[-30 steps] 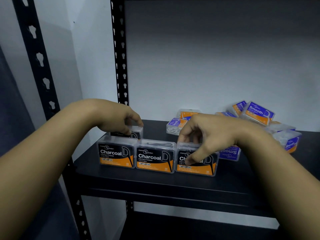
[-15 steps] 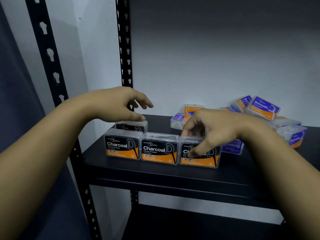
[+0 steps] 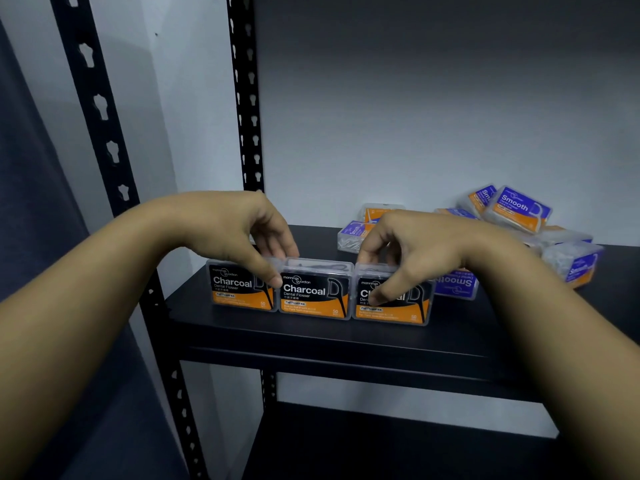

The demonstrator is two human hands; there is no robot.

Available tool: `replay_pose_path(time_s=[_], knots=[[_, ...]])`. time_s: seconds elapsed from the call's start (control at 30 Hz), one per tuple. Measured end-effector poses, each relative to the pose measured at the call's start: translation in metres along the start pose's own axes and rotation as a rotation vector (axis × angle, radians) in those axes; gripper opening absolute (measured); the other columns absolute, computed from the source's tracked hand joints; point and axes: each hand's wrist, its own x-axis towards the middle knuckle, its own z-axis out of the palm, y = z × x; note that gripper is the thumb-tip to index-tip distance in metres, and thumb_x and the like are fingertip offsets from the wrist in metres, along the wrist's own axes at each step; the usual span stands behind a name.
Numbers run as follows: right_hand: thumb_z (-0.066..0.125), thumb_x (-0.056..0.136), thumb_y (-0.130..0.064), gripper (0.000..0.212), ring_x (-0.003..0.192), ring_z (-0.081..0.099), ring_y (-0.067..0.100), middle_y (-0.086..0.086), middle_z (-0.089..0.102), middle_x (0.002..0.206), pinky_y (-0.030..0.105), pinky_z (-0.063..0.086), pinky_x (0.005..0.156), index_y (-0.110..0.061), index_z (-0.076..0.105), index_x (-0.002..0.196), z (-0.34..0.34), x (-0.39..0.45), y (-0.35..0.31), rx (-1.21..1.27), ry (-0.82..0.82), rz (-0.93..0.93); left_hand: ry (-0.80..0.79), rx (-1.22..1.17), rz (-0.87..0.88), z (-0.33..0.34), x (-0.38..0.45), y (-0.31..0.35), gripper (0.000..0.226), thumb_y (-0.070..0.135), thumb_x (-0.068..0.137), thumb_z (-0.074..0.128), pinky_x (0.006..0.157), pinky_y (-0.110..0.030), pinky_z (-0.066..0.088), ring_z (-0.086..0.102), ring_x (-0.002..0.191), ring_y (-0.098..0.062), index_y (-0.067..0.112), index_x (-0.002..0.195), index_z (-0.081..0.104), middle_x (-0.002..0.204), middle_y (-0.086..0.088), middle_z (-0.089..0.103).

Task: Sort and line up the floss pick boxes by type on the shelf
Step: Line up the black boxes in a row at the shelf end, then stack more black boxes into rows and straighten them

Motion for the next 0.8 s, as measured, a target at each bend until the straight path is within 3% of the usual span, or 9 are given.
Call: replay_pose_path(time_s=[0.2,0.37,0.53,0.67,0.8], knots=[[0.091,0.076,-0.033,0.023,0.07,0.073,0.004,-0.012,0.08,0.083,0.024,0.057,0.067,-0.023,0.081,0.094,0.0,0.001,0.003,0.022,-0.019,-0.013,0.001,-0.031,0.018,0.0,0.002,0.0,0.037,0.032,0.068,0.092,0.077,-0.016,0.055,0.073,0.092,-0.005,0.032,0.102,0.079,0.094,0.012,0.078],[0.091,0.076,-0.035,0.029,0.068,0.069,0.001,-0.006,0.08,0.088,0.025,0.054,0.068,-0.022,0.082,0.1,-0.006,-0.002,0.007,0.126,0.025,-0.045,-0.036,-0.034,0.02,-0.003,0.002,0.004,0.037,0.034,0.069,0.091,0.079,-0.019,0.055,0.072,0.097,-0.006,0.03,0.104,0.078,0.097,0.01,0.078],[0.08,0.089,-0.03,0.022,0.077,0.073,0.018,0.008,0.078,0.086,0.044,0.057,0.073,-0.014,0.079,0.104,-0.028,-0.014,0.023,0.309,0.271,-0.097,0.105,-0.05,0.063,-0.016,0.007,0.028,0.037,0.042,0.07,0.088,0.081,-0.027,0.058,0.074,0.093,-0.009,0.031,0.103,0.077,0.094,0.013,0.078],[0.08,0.086,-0.04,0.019,0.074,0.071,0.015,-0.002,0.076,0.079,0.035,0.056,0.071,-0.023,0.078,0.093,-0.036,-0.014,0.045,0.098,0.524,0.087,0.162,0.134,0.035,-0.022,0.041,0.052,0.025,0.049,0.077,0.082,0.076,-0.027,0.055,0.072,0.084,-0.005,0.033,0.095,0.076,0.091,0.015,0.077],[0.079,0.085,-0.042,0.019,0.082,0.069,0.01,-0.006,0.074,0.087,0.026,0.052,0.068,-0.027,0.075,0.094,-0.037,-0.012,0.066,-0.017,0.567,0.314,0.176,0.234,-0.059,-0.018,0.093,0.055,0.025,0.047,0.081,0.078,0.082,-0.033,0.056,0.071,0.09,-0.017,0.026,0.094,0.075,0.092,0.004,0.077]])
